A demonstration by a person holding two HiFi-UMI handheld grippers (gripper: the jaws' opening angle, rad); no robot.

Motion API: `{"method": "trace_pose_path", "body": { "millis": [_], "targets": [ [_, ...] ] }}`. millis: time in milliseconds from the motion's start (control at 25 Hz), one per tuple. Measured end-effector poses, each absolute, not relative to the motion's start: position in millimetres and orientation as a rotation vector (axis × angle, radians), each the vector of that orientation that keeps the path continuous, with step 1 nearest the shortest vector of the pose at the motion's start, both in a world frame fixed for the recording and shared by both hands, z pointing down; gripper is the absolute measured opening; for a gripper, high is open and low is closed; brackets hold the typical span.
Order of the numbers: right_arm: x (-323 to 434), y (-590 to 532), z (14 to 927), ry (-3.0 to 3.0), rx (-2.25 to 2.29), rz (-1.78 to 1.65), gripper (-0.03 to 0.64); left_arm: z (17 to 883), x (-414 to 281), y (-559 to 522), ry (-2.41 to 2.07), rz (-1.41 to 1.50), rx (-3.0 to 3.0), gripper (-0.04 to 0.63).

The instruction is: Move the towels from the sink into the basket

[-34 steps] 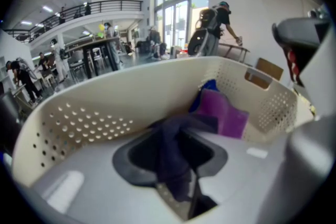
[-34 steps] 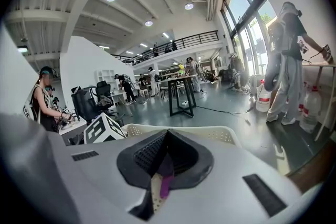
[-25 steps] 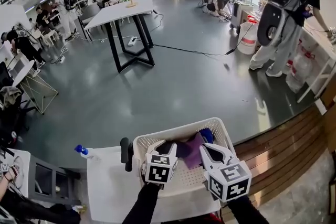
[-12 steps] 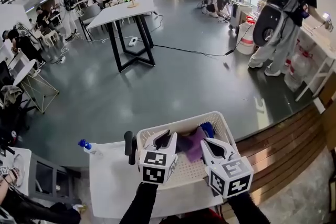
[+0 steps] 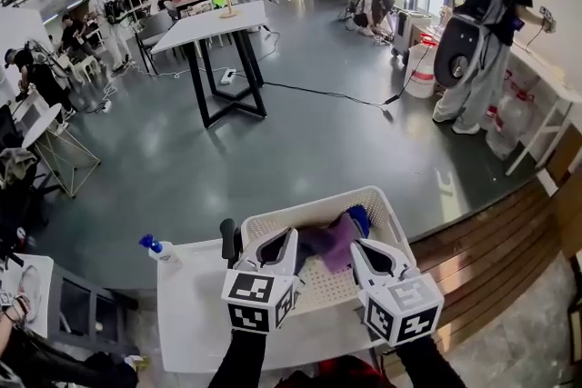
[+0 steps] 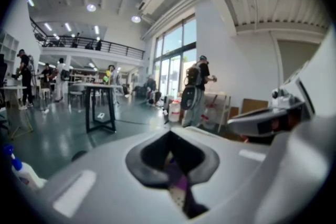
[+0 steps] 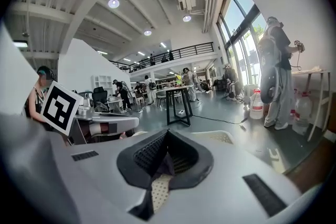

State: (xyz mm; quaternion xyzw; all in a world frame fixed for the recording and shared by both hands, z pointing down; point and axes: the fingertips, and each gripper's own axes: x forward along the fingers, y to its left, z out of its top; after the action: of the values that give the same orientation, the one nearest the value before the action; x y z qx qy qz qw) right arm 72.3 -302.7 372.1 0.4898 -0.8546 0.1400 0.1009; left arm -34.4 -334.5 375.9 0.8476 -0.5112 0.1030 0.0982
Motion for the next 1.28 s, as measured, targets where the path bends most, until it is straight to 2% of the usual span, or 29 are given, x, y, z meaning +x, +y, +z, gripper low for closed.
{"method": "trace_pose_path", "body": {
  "millis": [1280],
  "targets": [
    [36.7, -191.9, 351.0, -2.563, 1.529, 0.29, 0.008, 348.2, -97.8, -195.1, -1.6, 0.205, 2.555, 0.003]
  ]
}}
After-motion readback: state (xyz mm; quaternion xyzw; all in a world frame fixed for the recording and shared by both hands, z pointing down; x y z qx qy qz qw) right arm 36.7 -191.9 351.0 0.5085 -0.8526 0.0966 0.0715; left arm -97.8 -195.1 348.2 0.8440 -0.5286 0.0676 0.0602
